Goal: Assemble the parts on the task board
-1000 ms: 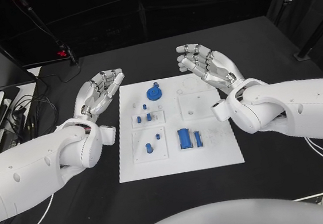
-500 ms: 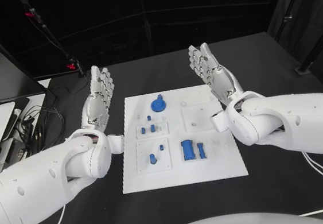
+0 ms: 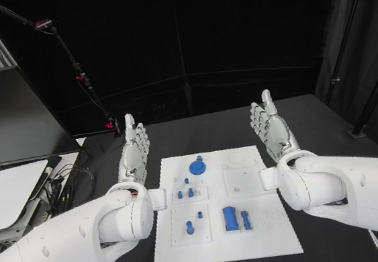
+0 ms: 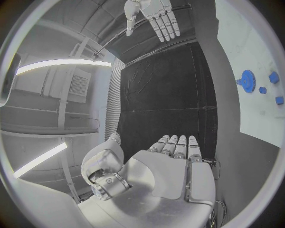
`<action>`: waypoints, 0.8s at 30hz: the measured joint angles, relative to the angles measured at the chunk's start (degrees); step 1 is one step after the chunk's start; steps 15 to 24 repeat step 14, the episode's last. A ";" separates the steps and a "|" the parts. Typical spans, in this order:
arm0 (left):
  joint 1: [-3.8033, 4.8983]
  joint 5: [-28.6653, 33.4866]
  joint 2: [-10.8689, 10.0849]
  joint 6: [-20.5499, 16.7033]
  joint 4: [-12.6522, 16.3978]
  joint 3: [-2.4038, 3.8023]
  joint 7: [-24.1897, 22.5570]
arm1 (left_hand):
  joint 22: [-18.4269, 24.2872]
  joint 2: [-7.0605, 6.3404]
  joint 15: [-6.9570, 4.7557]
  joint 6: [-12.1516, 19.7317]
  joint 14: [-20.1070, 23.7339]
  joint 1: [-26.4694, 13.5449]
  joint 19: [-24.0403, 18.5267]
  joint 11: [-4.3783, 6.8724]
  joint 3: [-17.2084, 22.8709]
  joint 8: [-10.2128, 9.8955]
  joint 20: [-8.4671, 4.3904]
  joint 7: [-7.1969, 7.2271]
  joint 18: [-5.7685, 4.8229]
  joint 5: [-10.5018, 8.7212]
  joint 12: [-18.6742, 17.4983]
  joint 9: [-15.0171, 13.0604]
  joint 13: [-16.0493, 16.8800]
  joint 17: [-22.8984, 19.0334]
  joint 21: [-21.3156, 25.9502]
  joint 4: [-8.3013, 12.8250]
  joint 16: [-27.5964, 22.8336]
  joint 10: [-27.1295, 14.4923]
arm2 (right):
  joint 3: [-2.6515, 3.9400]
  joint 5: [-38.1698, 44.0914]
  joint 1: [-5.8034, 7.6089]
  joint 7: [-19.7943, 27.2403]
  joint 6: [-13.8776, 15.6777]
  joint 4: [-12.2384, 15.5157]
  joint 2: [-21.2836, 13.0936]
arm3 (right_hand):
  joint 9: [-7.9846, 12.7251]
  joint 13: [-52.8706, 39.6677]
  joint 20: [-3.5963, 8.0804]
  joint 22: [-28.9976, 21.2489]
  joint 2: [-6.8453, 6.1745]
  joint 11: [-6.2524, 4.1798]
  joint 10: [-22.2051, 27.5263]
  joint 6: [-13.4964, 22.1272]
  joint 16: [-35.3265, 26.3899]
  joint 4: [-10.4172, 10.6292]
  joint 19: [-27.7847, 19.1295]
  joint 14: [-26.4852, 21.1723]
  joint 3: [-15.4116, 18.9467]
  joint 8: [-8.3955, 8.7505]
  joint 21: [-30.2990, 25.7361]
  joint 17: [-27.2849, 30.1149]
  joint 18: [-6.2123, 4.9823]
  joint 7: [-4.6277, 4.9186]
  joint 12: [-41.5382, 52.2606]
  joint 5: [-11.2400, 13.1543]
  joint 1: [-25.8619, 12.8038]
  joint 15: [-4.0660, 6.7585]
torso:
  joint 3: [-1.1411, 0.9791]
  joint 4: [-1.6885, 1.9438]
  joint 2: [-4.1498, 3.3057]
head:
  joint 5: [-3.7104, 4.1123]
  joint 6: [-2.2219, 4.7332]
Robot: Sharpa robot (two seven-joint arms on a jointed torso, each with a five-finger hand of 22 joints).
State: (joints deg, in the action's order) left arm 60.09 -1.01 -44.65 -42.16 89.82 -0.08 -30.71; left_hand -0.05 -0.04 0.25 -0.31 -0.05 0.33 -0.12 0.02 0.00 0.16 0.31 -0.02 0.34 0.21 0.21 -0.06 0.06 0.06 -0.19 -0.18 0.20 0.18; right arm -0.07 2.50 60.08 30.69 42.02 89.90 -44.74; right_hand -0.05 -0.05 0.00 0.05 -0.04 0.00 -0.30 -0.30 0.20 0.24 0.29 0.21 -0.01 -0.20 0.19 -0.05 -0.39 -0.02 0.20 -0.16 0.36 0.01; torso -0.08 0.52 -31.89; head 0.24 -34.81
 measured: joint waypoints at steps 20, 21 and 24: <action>-0.02 0.97 -0.02 -1.41 0.02 0.01 0.88 | -0.01 0.00 0.00 -0.01 0.00 0.00 0.00 0.00 0.00 0.00 0.00 -0.01 0.01 0.01 0.00 -0.03 0.01 0.02 0.00 0.00 0.00 0.00 | 0.01 -2.20 -0.02 -1.07 1.47 -0.02 0.00 | -0.02 -0.01 0.00 0.01 0.00 0.00 0.00 0.00 0.00 0.00 0.00 0.00 0.00 -0.01 0.00 -0.01 0.00 0.00 0.00 0.00 0.00 0.00 | 0.08 -0.49 0.69 | -0.25 0.44; -0.02 0.97 -0.02 -1.41 0.02 0.01 0.88 | -0.01 0.00 0.00 -0.01 0.00 0.00 0.00 0.00 0.00 0.00 0.00 -0.01 0.01 0.01 0.00 -0.03 0.01 0.02 0.00 0.00 0.00 0.00 | 0.01 -2.20 -0.02 -1.07 1.47 -0.02 0.00 | -0.02 -0.01 0.00 0.01 0.00 0.00 0.00 0.00 0.00 0.00 0.00 0.00 0.00 -0.01 0.00 -0.01 0.00 0.00 0.00 0.00 0.00 0.00 | 0.08 -0.49 0.69 | -0.25 0.44; -0.02 0.97 -0.02 -1.41 0.02 0.01 0.88 | -0.01 0.00 0.00 -0.01 0.00 0.00 0.00 0.00 0.00 0.00 0.00 -0.01 0.01 0.01 0.00 -0.03 0.01 0.02 0.00 0.00 0.00 0.00 | 0.01 -2.20 -0.02 -1.07 1.47 -0.02 0.00 | -0.02 -0.01 0.00 0.01 0.00 0.00 0.00 0.00 0.00 0.00 0.00 0.00 0.00 -0.01 0.00 -0.01 0.00 0.00 0.00 0.00 0.00 0.00 | 0.08 -0.49 0.69 | -0.25 0.44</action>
